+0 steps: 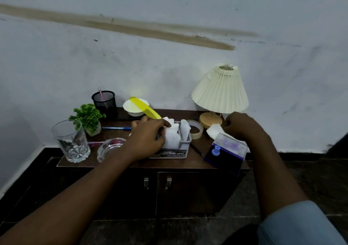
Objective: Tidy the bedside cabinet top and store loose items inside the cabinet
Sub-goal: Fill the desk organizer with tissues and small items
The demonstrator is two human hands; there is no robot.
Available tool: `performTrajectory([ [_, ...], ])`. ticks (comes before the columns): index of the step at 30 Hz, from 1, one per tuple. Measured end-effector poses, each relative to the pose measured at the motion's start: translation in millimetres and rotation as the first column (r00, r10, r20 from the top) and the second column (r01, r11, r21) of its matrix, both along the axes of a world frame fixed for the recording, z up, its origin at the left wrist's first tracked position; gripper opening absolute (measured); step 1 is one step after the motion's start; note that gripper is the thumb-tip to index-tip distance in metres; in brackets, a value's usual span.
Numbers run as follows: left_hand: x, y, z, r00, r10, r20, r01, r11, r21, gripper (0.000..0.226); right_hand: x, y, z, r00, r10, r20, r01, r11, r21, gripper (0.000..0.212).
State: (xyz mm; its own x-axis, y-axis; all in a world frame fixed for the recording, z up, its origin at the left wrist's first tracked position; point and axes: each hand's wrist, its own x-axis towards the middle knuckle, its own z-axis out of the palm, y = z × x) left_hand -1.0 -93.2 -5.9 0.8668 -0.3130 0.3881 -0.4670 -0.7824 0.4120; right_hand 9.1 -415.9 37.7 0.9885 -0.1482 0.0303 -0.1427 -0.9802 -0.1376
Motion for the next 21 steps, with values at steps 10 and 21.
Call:
performTrajectory([
  [10, -3, 0, 0, 1.0, -0.013, 0.027, 0.013, 1.0, 0.003, 0.029, 23, 31, -59, 0.988, -0.112, 0.105, 0.106, 0.992, 0.061, 0.023],
  [21, -2, 6, 3, 1.0, 0.009, 0.025, -0.007, 0.998, -0.063, 0.029, 37, 23, -69, 0.977, -0.113, 0.18, 0.091, 0.988, 0.124, 0.015],
])
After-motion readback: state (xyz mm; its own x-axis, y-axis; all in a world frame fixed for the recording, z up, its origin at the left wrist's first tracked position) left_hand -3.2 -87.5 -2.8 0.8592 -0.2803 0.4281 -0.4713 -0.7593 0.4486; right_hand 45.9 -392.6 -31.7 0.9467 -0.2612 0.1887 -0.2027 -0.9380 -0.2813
